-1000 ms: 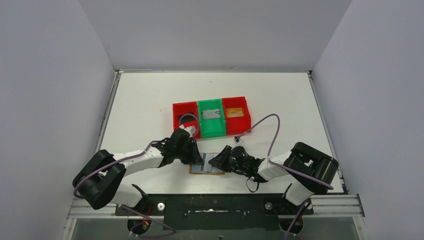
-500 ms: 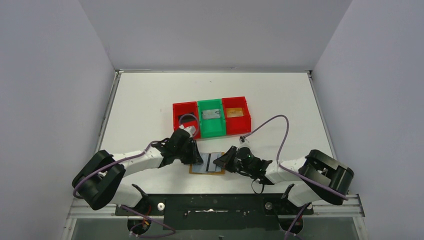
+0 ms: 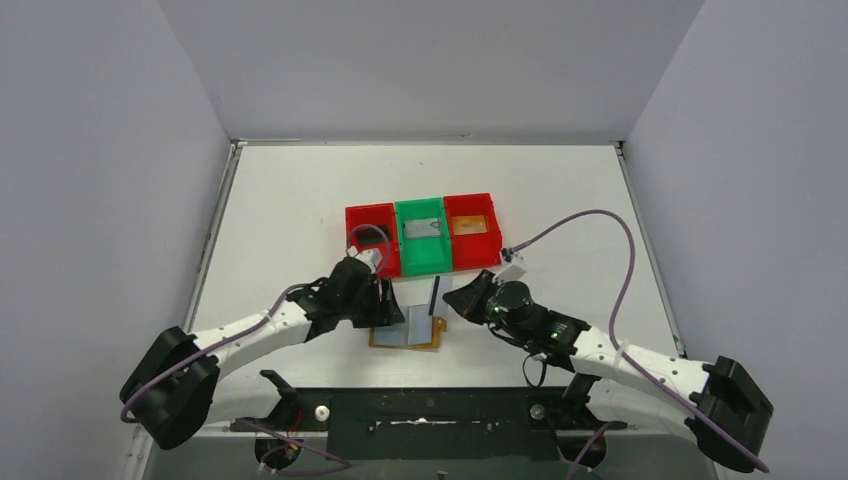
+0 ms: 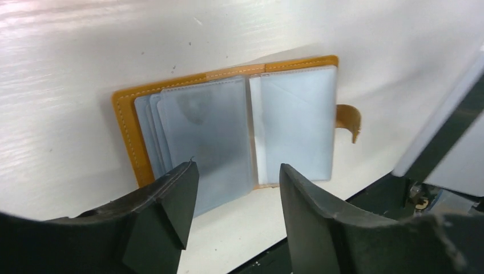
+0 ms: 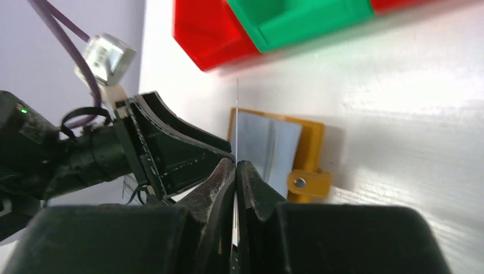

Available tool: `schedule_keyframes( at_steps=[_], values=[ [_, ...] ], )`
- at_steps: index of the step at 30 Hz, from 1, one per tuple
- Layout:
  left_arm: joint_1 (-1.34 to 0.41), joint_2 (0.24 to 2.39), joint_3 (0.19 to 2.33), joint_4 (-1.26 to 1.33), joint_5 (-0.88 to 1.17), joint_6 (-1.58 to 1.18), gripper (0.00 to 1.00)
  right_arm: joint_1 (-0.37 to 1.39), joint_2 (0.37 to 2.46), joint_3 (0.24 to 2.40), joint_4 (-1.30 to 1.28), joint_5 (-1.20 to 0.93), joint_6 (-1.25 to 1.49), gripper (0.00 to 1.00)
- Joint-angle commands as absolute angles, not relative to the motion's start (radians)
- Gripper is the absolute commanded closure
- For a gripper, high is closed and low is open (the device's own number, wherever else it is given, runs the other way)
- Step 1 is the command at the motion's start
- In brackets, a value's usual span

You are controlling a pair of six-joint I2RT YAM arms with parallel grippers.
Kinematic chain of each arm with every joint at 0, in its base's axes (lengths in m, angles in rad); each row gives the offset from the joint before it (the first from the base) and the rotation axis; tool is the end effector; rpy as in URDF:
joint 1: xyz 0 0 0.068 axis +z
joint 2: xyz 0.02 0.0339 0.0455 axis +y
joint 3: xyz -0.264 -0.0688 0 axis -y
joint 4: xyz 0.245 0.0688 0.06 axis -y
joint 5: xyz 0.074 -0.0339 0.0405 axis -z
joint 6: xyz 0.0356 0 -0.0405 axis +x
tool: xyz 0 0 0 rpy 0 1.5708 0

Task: Take the credit cards out of the card holder

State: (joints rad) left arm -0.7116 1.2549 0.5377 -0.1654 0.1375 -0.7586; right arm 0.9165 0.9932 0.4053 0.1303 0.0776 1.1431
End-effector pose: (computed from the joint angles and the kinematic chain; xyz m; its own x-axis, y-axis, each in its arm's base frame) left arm 0.1721 -0.1549 0.1642 -0.9149 -0.1108 -0.3882 0.1150 0.8502 -0.5138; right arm 0.1307 0.1659 0.2003 -0.7928 0.4569 -0.4033 -0.0659 0.5935 0.8021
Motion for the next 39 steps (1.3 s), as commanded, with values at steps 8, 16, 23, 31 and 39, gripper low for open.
schedule_keyframes(
  at_steps=[8, 16, 23, 31, 39],
  values=[
    [-0.665, 0.979, 0.707, -0.414, -0.12, -0.669, 0.27, 0.911, 0.837, 0.537, 0.017, 0.312, 0.72, 0.97],
    [-0.543, 0.84, 0.8, -0.587, -0.415, -0.629, 0.14, 0.918, 0.936, 0.619, 0.069, 0.319, 0.417, 0.97],
    [-0.492, 0.781, 0.791, -0.61, -0.563, -0.571, 0.09, 0.922, 1.097, 0.736, 0.106, 0.319, 0.084, 0.99],
    [-0.427, 0.751, 0.703, -0.515, -0.495, -0.508, 0.08, 0.884, 1.305, 0.899, 0.093, 0.227, -0.217, 1.0],
    [-0.413, 0.747, 0.663, -0.406, -0.471, -0.486, 0.07, 0.769, 1.501, 1.055, 0.008, -0.047, -0.381, 1.0]
  ],
)
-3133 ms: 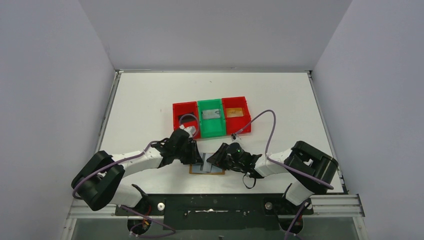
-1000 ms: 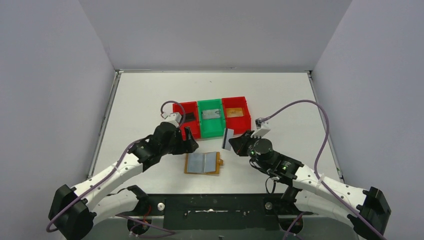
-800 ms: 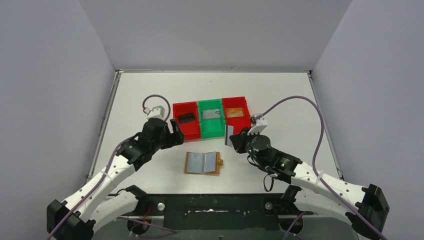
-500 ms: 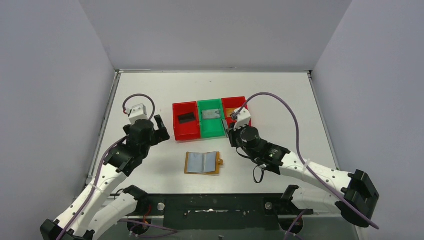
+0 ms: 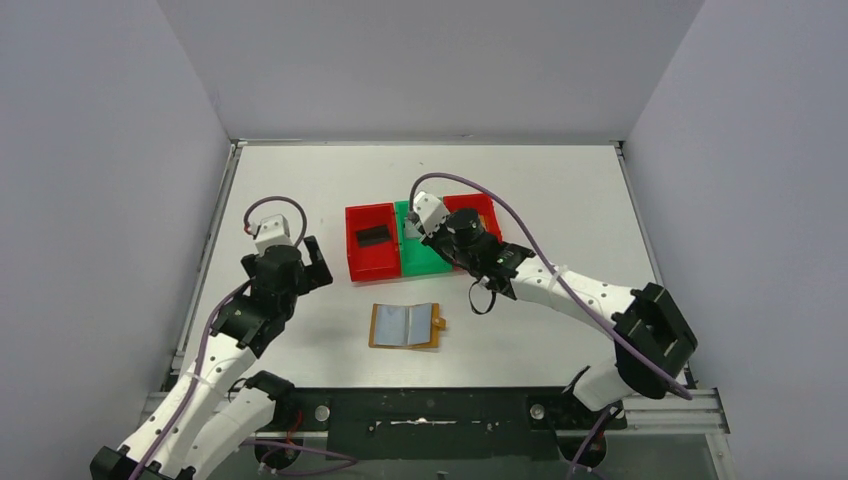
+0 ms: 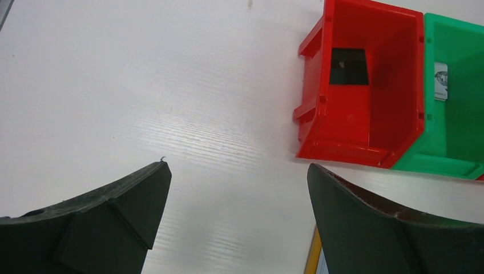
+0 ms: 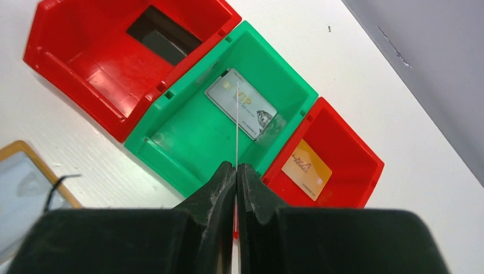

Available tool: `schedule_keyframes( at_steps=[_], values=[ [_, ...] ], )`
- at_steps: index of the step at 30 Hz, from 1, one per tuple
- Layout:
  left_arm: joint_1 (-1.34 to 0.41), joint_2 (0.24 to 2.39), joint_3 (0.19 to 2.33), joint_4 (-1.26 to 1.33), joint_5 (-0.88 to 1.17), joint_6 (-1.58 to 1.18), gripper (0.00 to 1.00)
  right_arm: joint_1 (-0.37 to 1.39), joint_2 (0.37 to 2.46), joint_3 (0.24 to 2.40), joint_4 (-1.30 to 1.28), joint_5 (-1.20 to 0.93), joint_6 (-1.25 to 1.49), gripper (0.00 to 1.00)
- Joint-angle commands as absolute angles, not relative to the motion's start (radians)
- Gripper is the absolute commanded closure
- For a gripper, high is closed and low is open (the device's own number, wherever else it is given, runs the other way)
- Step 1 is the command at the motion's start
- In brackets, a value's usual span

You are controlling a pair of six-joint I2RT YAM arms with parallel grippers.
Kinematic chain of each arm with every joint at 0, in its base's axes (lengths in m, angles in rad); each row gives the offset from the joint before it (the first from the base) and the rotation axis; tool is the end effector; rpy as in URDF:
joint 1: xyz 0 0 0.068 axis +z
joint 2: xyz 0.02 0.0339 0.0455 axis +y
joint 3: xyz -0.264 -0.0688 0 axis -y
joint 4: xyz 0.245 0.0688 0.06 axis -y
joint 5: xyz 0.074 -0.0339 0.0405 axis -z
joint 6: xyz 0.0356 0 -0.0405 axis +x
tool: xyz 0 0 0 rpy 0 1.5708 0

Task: Take the credit cards out of the card holder

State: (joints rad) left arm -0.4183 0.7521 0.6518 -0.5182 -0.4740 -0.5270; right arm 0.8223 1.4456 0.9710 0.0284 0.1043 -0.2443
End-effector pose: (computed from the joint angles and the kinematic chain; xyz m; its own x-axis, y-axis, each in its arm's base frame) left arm 0.1556 -0.0514 0.2678 -0.4688 -0.2813 -0.8373 -0.2478 0.9517 -0.1810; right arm 0.2280 0.2401 0.2696 -0.1242 -0.4872 -0.8644 -0.7161 0.6470 -0.2618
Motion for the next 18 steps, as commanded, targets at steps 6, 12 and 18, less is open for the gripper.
schedule_keyframes(
  at_steps=[6, 12, 18],
  values=[
    [-0.411, 0.718, 0.664, -0.416, -0.511, -0.487, 0.07, 0.743, 1.63, 1.175, -0.075, -0.088, -0.532, 1.0],
    [-0.408, 0.701, 0.661, -0.41, -0.517, -0.479, 0.07, 0.728, 1.732, 1.276, -0.137, -0.092, -0.666, 1.0],
    [-0.403, 0.693, 0.661, -0.411, -0.527, -0.474, 0.07, 0.713, 1.814, 1.333, -0.157, -0.075, -0.788, 1.0]
  ],
)
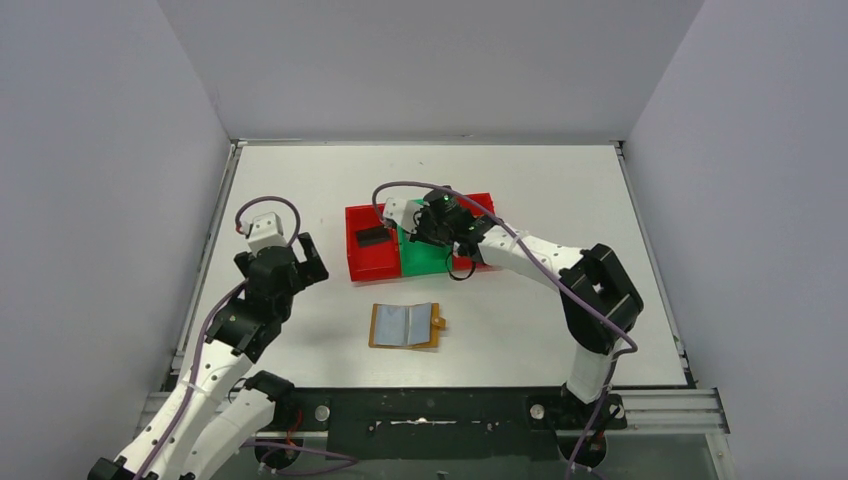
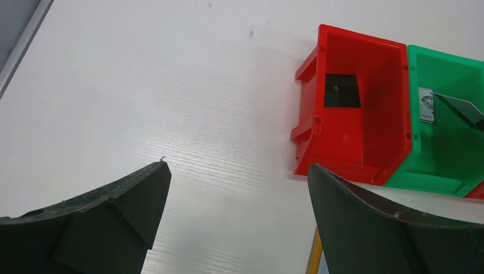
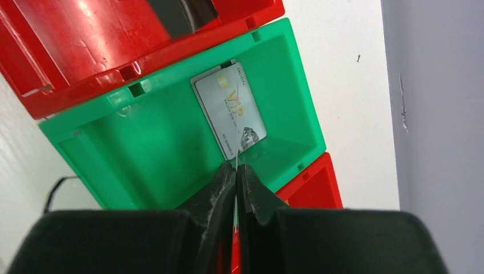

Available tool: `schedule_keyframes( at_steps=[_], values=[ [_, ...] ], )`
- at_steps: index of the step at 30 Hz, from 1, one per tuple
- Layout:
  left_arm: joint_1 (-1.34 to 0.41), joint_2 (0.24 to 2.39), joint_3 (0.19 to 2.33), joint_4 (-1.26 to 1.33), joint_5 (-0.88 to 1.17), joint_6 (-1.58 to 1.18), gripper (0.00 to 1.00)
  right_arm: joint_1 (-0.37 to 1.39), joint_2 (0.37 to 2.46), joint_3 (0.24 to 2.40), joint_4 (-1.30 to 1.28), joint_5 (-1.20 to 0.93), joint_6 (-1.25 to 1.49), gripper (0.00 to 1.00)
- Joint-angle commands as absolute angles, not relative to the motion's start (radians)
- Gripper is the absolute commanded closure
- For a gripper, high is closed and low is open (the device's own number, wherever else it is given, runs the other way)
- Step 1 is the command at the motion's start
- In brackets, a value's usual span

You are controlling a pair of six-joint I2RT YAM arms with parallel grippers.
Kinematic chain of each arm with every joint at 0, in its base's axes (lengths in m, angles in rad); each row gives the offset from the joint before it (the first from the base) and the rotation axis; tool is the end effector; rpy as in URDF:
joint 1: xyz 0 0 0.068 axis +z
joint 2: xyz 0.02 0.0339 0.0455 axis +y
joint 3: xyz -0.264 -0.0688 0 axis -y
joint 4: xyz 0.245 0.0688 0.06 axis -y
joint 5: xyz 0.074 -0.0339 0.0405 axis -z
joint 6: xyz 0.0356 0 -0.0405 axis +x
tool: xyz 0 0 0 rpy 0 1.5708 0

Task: Take the credit cards out of the card holder

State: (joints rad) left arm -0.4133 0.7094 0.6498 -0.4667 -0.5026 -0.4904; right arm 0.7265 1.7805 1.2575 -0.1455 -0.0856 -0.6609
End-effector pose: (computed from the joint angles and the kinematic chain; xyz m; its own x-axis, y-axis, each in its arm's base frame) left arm 0.1523 -0.0481 0.2779 -0.3919 -0.2788 -0.8767 -0.2427 0.9506 -0.1938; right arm 0.2993 0.2700 0.2335 0.0713 -0.7548 -0.6520 -0.8465 0.3000 -0.4399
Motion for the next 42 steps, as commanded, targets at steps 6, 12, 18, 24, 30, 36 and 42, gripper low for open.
schedule_keyframes(
  at_steps=[6, 12, 18, 24, 30, 36, 42],
  values=[
    [-0.399, 0.687, 0.661, -0.407, -0.529, -0.469, 0.07, 0.704, 1.919, 1.423, -0.204, -0.019, -0.882, 1.0],
    [-0.395, 0.684, 0.661, -0.406, -0.536, -0.464, 0.07, 0.696, 2.001, 1.476, -0.191, -0.007, -0.925, 1.0],
    [-0.391, 0.686, 0.661, -0.406, -0.535, -0.46, 0.07, 0.692, 2.031, 1.46, -0.103, 0.01, -0.961, 1.0],
    [-0.388, 0.693, 0.661, -0.408, -0.53, -0.456, 0.07, 0.689, 2.039, 1.423, -0.061, 0.027, -0.974, 0.93],
    [-0.385, 0.696, 0.661, -0.409, -0.527, -0.456, 0.07, 0.684, 2.045, 1.397, -0.073, 0.023, -0.98, 0.85],
    [-0.383, 0.696, 0.661, -0.41, -0.526, -0.454, 0.07, 0.68, 2.04, 1.405, -0.128, -0.009, -0.955, 0.82],
    [-0.38, 0.697, 0.661, -0.408, -0.525, -0.453, 0.07, 0.672, 2.012, 1.409, -0.152, -0.044, -0.907, 0.75]
  ],
)
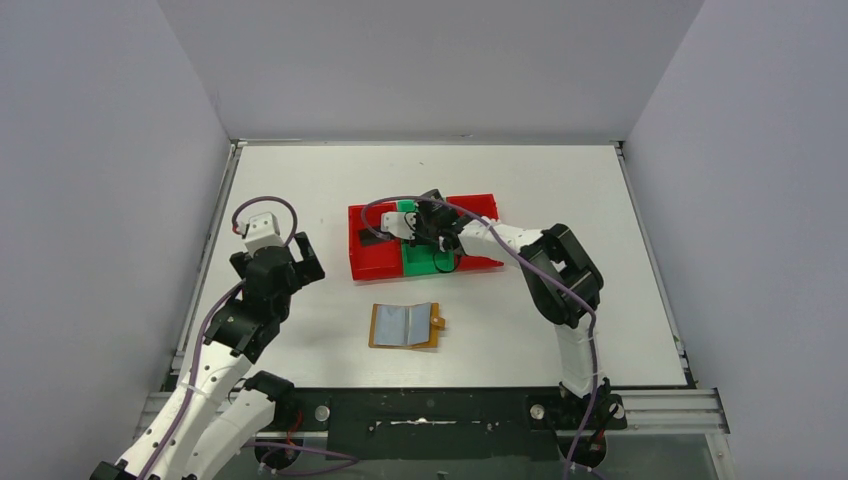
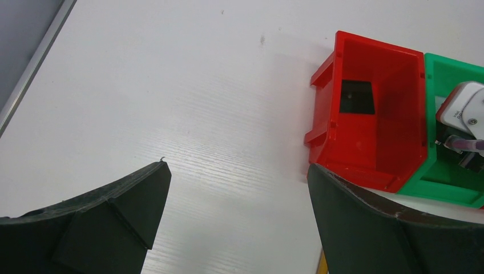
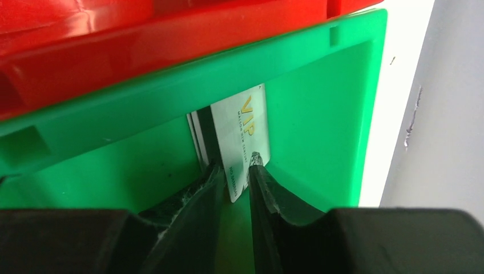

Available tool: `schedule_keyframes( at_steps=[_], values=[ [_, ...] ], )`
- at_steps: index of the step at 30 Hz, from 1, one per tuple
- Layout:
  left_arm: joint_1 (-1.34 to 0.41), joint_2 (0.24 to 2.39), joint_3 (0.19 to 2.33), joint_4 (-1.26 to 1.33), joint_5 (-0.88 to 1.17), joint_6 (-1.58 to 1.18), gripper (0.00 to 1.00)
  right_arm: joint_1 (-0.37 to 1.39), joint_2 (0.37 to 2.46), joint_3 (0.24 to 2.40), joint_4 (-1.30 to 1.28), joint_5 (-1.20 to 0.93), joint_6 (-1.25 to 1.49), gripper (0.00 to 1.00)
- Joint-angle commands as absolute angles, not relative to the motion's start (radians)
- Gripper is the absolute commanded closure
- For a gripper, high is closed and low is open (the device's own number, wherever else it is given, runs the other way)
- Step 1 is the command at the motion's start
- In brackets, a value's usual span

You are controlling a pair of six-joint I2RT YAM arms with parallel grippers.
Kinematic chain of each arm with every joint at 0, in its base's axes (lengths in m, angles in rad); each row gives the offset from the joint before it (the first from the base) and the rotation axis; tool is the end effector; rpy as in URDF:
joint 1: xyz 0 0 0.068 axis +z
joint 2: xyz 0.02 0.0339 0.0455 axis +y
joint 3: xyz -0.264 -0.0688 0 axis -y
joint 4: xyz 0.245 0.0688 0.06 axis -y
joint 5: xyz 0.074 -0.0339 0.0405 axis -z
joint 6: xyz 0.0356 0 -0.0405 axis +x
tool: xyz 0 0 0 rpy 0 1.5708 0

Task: Take the credit cards out of the card holder

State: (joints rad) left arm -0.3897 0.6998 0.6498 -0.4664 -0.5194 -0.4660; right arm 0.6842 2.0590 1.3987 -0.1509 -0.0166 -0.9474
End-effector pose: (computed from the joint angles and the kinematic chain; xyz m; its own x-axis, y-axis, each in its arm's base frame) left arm 0.1519 -0.0433 0.2794 -0.3768 -0.2669 -0.8870 -0.2673 0.9482 -0.1718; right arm 0.3480 0.2846 0.1643 0.1922 -0.8908 -0.4118 -0.8303 0.0760 -0.5521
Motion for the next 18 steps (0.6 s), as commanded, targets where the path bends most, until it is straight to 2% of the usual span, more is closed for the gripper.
schedule_keyframes(
  at_steps=[1, 13, 16, 18],
  values=[
    [-0.38, 0.697, 0.661, -0.408, -0.524, -0.453, 0.07, 0.671, 2.0, 1.41, -0.153, -0.053, -0.893, 0.74],
    [-0.377, 0.702, 0.661, -0.407, -0.516, -0.453, 0.07, 0.667, 1.817, 1.313, 0.014, -0.057, -0.534, 0.65],
    [-0.377, 0.703, 0.661, -0.408, -0.514, -0.452, 0.07, 0.667, 1.716, 1.261, 0.038, -0.053, -0.31, 0.6],
    [-0.376, 0.705, 0.661, -0.409, -0.514, -0.453, 0.07, 0.667, 1.655, 1.26, 0.006, 0.01, -0.048, 0.46]
  ],
)
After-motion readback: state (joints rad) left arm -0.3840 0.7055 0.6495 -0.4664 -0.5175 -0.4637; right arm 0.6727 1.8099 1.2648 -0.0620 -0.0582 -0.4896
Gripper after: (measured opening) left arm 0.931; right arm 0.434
